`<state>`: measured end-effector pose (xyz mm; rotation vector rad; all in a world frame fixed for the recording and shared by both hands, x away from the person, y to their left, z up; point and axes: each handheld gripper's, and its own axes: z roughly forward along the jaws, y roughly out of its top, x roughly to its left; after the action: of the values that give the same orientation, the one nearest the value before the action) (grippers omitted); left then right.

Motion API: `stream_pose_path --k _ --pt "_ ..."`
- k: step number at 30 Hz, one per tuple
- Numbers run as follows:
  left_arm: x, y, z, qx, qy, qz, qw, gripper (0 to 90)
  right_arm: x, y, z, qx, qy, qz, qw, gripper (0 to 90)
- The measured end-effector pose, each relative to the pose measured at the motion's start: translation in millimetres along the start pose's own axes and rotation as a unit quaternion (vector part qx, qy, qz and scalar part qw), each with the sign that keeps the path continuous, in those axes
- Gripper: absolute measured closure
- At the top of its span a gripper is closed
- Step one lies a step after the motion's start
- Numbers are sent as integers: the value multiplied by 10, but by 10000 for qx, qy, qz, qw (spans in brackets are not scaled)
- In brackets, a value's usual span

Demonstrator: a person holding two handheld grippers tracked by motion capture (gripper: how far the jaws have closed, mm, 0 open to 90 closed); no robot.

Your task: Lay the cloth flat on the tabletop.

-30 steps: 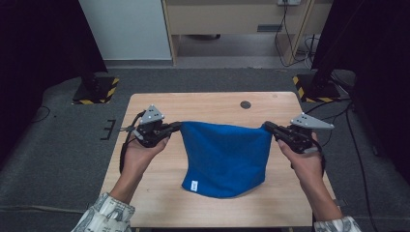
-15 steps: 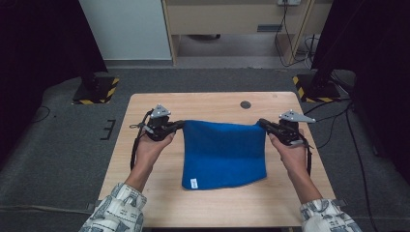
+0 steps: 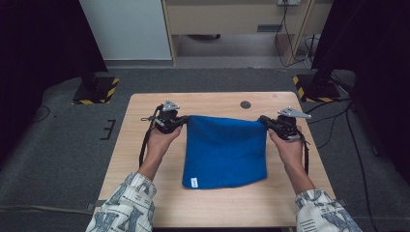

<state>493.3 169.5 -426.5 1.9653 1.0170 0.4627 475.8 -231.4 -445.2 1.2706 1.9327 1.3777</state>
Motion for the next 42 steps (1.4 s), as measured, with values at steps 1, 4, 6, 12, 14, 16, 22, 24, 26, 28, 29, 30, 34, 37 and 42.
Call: stream_pose_path --k 1,4,6,12,14,16,22,24,26,28,29,30,34,37,42 --pt "2 8 38 16 10 3 10000 897 -8 -1 17 1 -10 7 10000 880" --pt "4 15 117 61 39 -20 10000 898 -49 -20 85 56 -44 69 10000 880" --pt "8 17 174 94 75 3 9999 897 -73 -37 122 75 -69 90 9999 880" --pt "40 -5 262 147 143 -60 9998 897 -145 -84 206 157 -125 175 9996 880" --pt "56 -18 297 172 160 -103 9997 898 -168 -87 228 158 -143 213 9995 880" --pt "63 -26 328 208 193 -90 9996 898 -188 -90 257 157 -141 319 9993 880" --pt "84 -27 418 289 285 -113 9991 898 -196 -86 339 187 -188 458 9986 880" --pt "107 -35 456 305 330 -146 9989 898 -198 -86 370 229 -217 453 9985 880" --pt "148 -61 506 338 359 -229 9985 898 -209 -89 401 226 -230 488 9983 879" --pt "182 -85 539 364 363 -302 9982 898 -226 -103 435 217 -207 599 9978 879" --pt "195 -97 556 374 372 -320 9981 898 -234 -111 456 221 -205 624 9976 879" --pt "204 -103 567 384 383 -317 9980 898 -243 -123 477 240 -212 639 9974 878" --pt "231 -109 595 360 414 -330 9979 898 -271 -183 561 297 -248 666 9970 875" --pt "243 -99 617 418 460 -259 9977 898 -282 -219 612 283 -254 701 9968 874" --pt "303 -95 636 474 521 -248 9972 898 -264 -233 707 351 -294 725 9963 869"
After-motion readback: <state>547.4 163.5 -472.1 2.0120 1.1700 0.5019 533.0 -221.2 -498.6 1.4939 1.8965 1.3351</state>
